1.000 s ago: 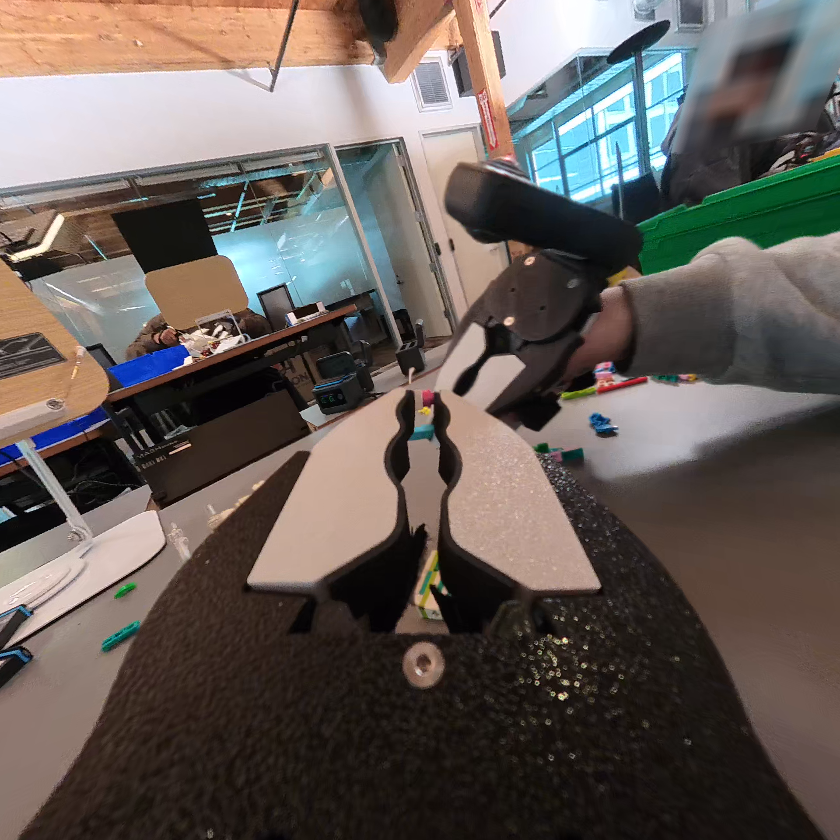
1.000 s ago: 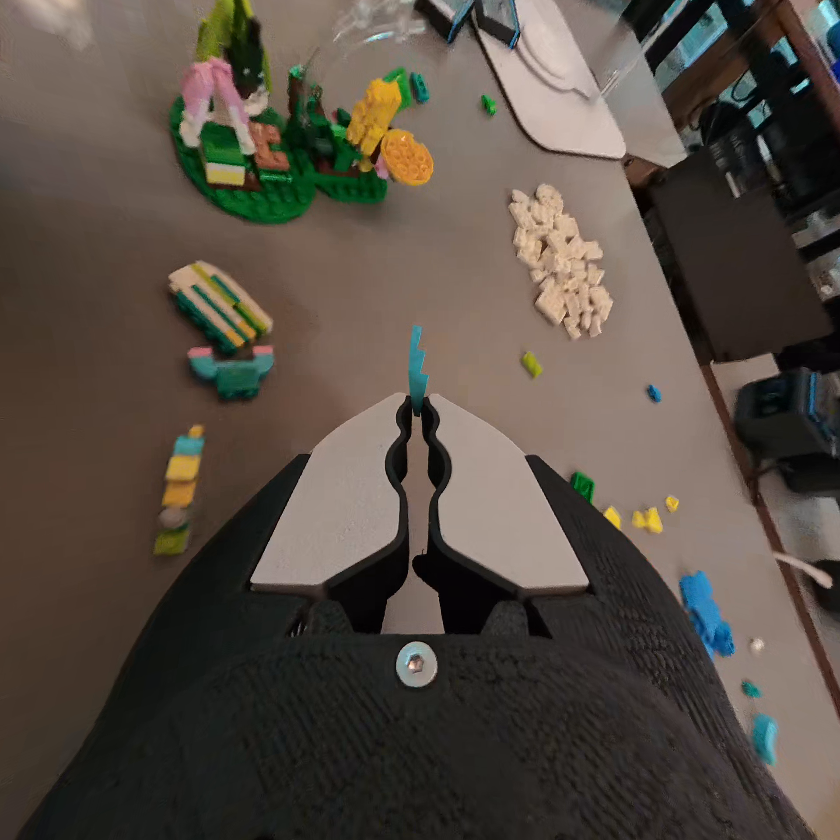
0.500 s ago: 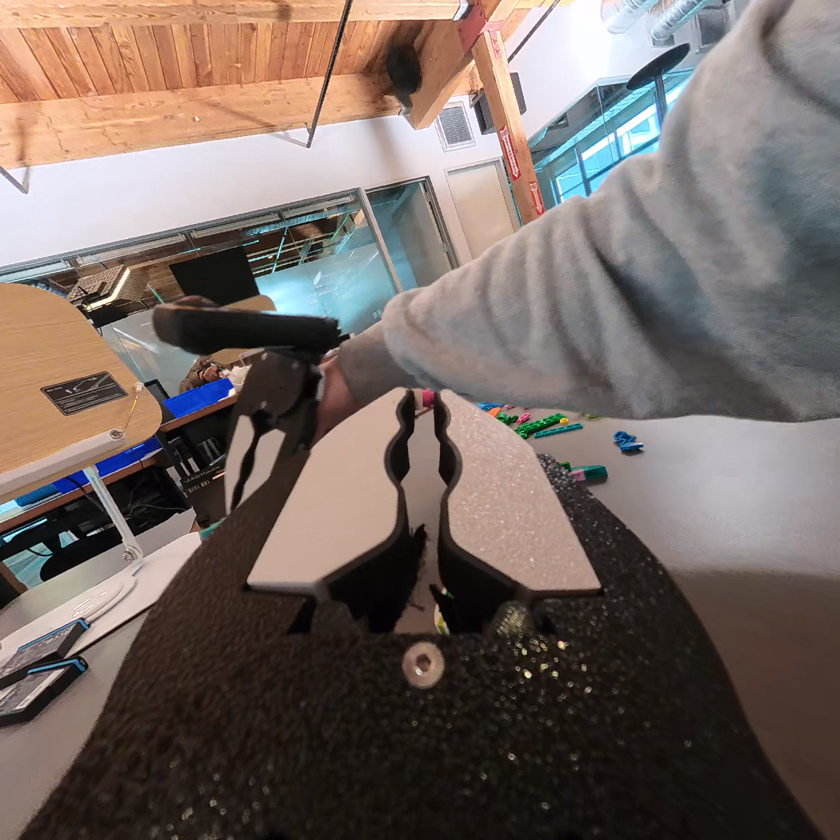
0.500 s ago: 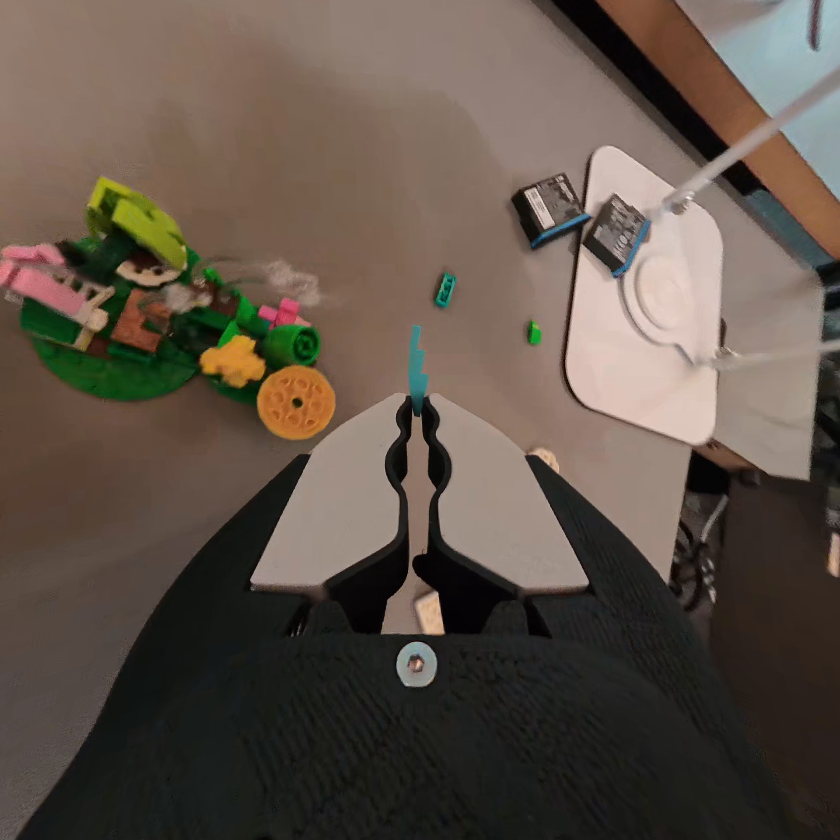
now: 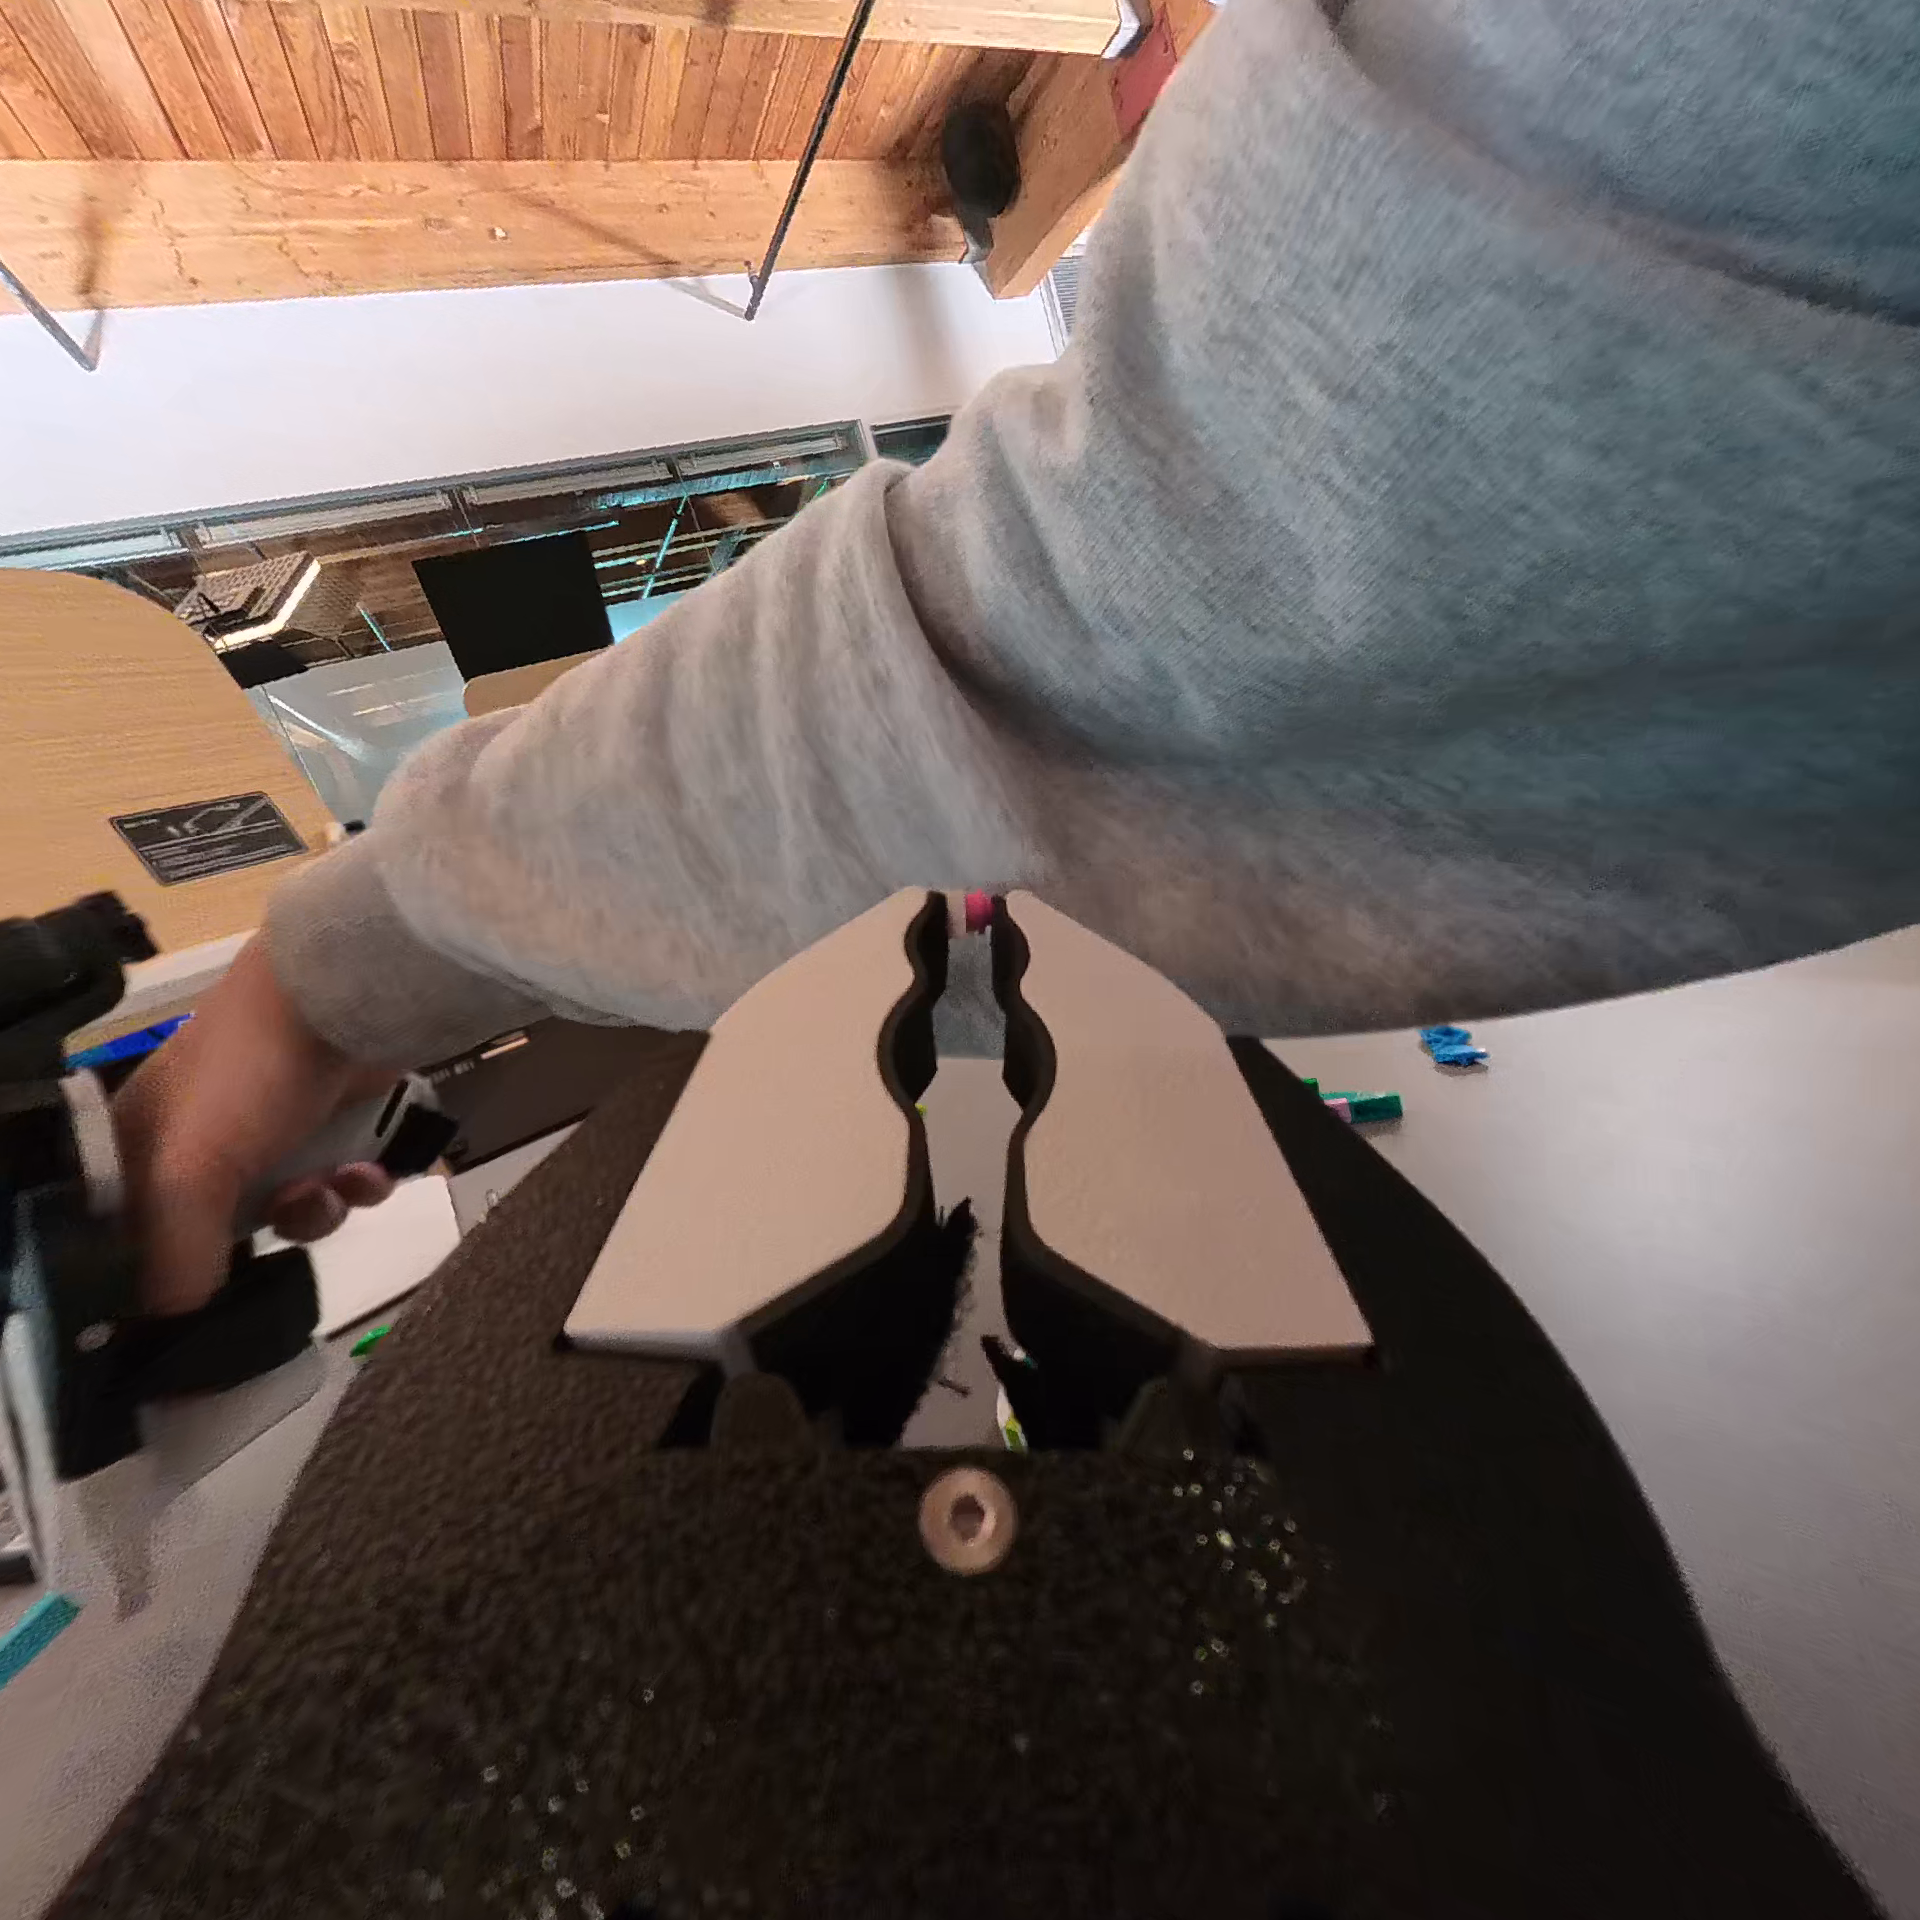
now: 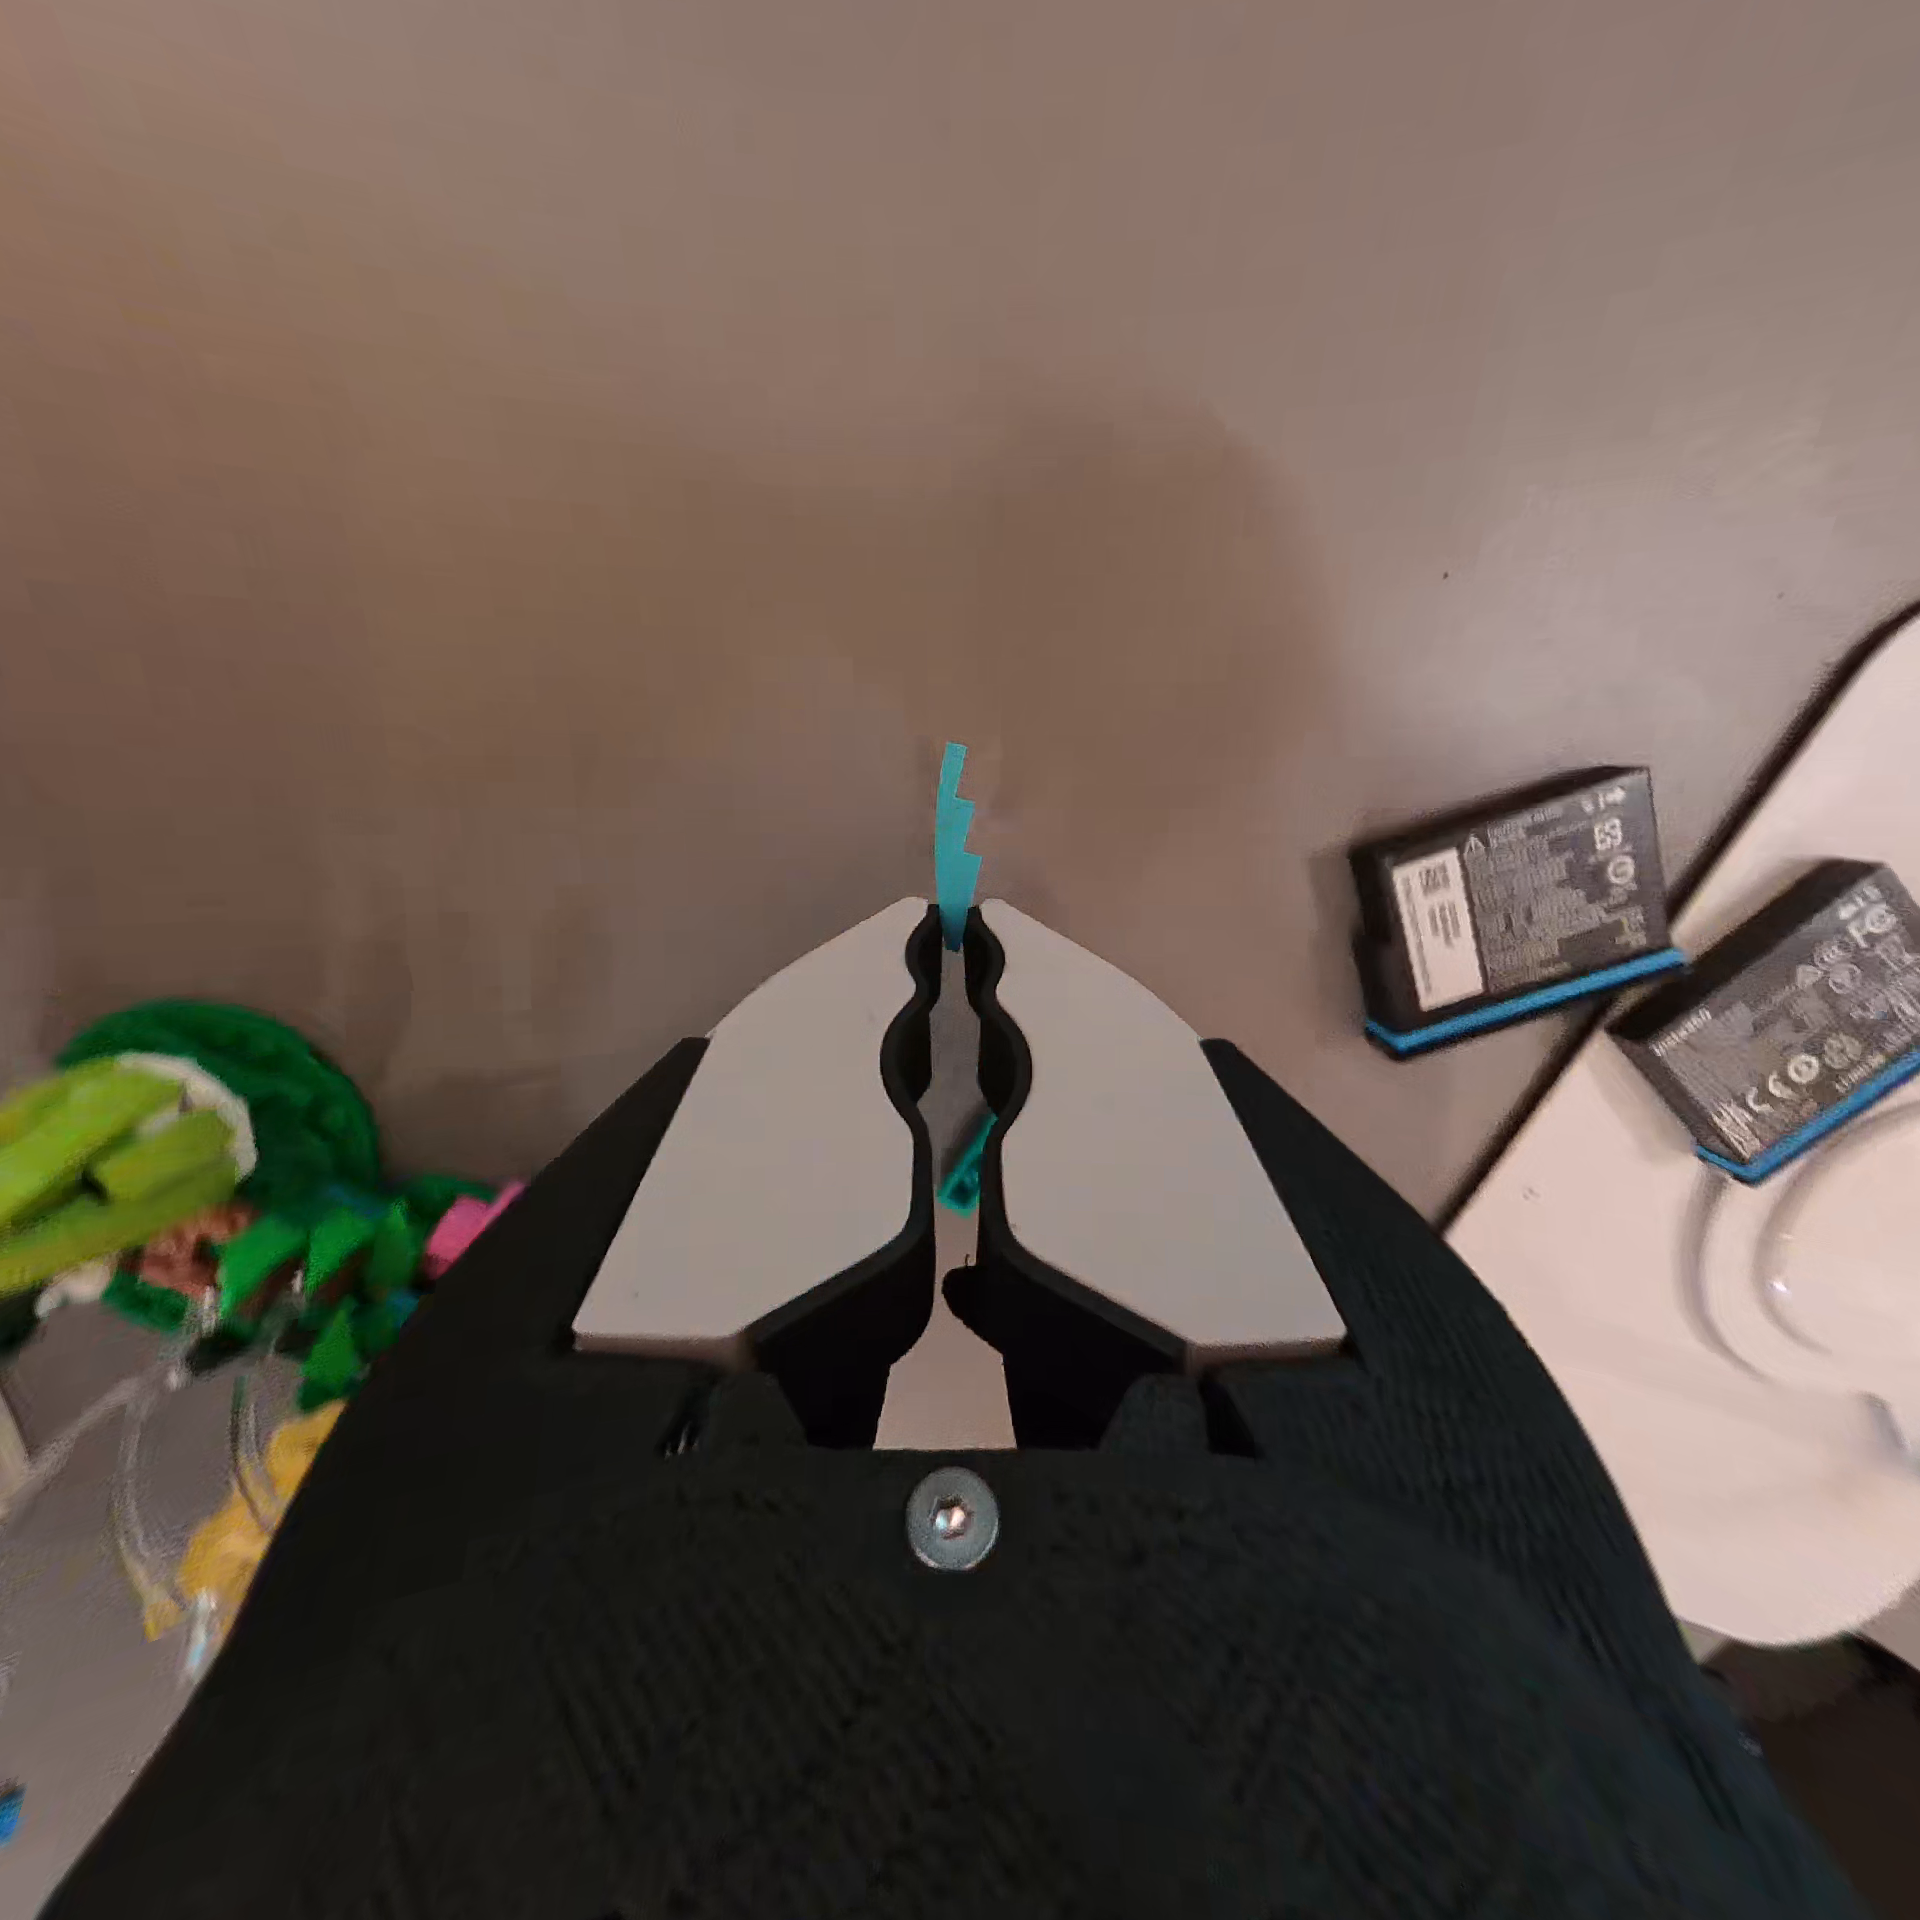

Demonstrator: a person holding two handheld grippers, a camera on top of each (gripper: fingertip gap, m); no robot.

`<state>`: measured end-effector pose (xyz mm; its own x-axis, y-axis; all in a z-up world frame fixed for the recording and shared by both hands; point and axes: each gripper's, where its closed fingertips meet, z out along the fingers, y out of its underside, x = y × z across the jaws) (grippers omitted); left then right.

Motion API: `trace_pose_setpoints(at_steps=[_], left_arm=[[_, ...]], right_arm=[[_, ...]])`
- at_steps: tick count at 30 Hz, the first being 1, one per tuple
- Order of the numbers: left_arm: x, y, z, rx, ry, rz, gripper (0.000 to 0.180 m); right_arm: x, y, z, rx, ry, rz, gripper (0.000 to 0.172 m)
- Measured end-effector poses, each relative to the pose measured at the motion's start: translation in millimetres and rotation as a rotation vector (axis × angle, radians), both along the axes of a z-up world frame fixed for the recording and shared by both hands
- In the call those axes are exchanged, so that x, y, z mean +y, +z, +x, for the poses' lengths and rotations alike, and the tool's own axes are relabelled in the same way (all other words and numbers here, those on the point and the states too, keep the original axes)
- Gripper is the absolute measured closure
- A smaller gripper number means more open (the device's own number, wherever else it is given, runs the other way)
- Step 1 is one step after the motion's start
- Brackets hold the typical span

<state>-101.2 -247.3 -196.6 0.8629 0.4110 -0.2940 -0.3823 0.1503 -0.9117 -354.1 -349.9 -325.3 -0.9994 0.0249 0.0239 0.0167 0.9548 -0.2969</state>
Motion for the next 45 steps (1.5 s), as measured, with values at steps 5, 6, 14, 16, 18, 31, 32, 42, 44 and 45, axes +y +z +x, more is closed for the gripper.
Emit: trace_pose_setpoints(at_steps=[5,6,14,16,18,31,32,42,44,45], left_arm=[[-2,1,-3,-0.024,-0.003,0.014,0.173],[-2,1,-2,-0.023,-0.004,0.013,0.173],[-7,5,-3,-0.057,-0.033,0.062,0.173],[-9,7,-5,-0.079,-0.041,0.085,0.173],[-9,7,-6,-0.110,-0.062,0.093,0.173],[-6,12,20,-0.329,-0.491,0.164,0.173],[-7,12,23,-0.334,-0.515,0.166,0.173],[3,2,22,-0.419,-0.541,0.123,0.171],[6,-1,19,-0.465,-0.545,0.103,0.158],[8,-3,20,-0.469,-0.546,0.092,0.156]], right_arm=[[-15,-9,-6,0.032,-0.024,0.018,0.169],[-15,-10,-6,0.030,-0.035,0.018,0.169],[4,69,15,0.108,-0.159,-0.250,0.138],[19,102,45,0.088,-0.178,-0.398,0.139],[36,128,99,-0.054,-0.152,-0.537,0.141],[97,128,268,0.177,0.026,-0.643,0.156],[97,127,270,0.174,0.015,-0.654,0.159],[98,125,274,0.290,-0.126,-0.779,0.168],[103,124,266,0.450,-0.171,-0.746,0.168],[105,124,264,0.525,-0.192,-0.727,0.168]])
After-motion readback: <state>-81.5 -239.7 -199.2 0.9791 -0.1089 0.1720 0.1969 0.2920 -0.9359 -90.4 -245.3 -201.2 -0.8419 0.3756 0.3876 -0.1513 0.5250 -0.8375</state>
